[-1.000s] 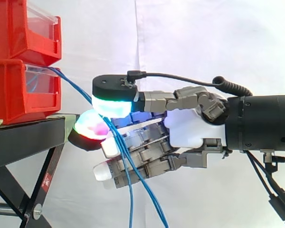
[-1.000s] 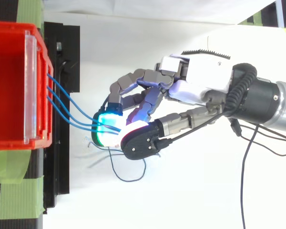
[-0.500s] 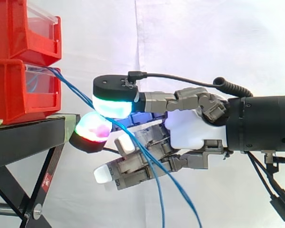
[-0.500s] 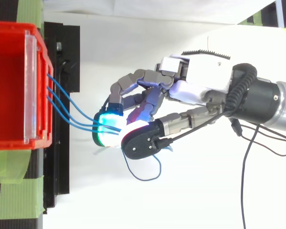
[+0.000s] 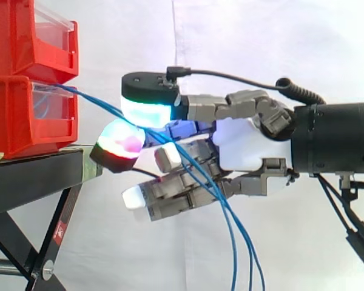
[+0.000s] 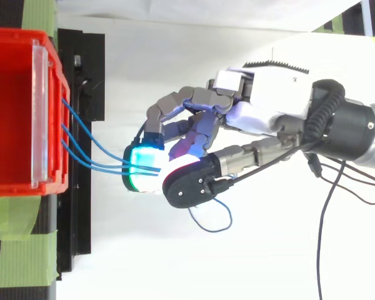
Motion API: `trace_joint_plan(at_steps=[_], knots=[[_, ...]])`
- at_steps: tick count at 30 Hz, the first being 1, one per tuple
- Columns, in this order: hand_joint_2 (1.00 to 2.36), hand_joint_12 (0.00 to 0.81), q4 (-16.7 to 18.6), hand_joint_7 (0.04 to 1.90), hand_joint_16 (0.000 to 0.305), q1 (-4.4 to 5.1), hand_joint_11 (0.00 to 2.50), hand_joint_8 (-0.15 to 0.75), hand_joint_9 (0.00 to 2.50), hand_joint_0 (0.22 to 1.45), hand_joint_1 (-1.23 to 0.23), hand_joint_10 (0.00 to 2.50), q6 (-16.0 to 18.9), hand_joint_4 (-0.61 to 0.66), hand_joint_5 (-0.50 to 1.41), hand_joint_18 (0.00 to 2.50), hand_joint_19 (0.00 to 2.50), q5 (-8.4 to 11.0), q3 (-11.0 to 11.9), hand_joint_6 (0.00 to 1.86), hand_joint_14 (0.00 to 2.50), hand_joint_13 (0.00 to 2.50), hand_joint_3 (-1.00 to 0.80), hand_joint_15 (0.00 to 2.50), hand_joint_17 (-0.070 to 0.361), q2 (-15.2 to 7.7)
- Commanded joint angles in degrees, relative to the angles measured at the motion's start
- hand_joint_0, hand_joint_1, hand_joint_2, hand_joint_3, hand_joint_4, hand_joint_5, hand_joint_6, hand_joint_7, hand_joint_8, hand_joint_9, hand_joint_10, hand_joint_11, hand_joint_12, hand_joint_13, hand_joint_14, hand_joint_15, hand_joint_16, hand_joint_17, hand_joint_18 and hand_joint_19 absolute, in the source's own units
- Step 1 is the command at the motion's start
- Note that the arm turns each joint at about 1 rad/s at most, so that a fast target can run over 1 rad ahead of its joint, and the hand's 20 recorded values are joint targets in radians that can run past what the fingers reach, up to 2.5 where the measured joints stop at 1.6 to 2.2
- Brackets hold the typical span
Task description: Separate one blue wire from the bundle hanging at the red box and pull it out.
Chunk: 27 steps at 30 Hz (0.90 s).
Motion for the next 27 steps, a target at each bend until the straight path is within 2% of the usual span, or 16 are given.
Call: trace_joint_plan(at_steps=[1,6,10,16,27], knots=[[1.02,0.456,-1.7,0.88,0.036,-0.03,0.83,0.500,1.46,0.63,-0.70,0.02,-0.5,0.18,-0.17,0.56,0.05,-0.12,0.0,0.83,0.01,0.86,-0.22,0.29,0.082,1.8],[1.02,0.459,-4.7,0.88,0.036,-0.11,0.84,0.493,1.47,0.63,-0.70,0.02,-3.0,0.19,-0.17,0.57,0.05,0.41,0.0,0.83,0.01,0.88,-0.22,0.30,0.081,4.5],[1.02,0.458,-5.1,0.88,0.036,-0.11,0.87,0.483,1.48,0.63,-0.70,0.02,-6.0,0.18,-0.17,0.57,0.06,1.90,0.5,0.83,0.01,0.88,-0.22,0.31,0.081,5.8],[1.02,0.458,-5.9,0.87,0.036,-0.38,0.87,0.472,1.46,0.63,-0.70,0.03,-8.7,0.17,-0.17,0.57,0.07,3.93,1.7,0.83,0.01,0.87,-0.21,0.32,0.081,6.6],[1.02,0.457,-11.6,0.86,0.036,-0.38,0.92,0.458,1.44,0.62,-0.74,0.02,-9.6,0.19,-0.17,0.57,0.07,4.01,3.7,0.83,0.01,0.87,-0.22,0.33,0.080,6.7]])
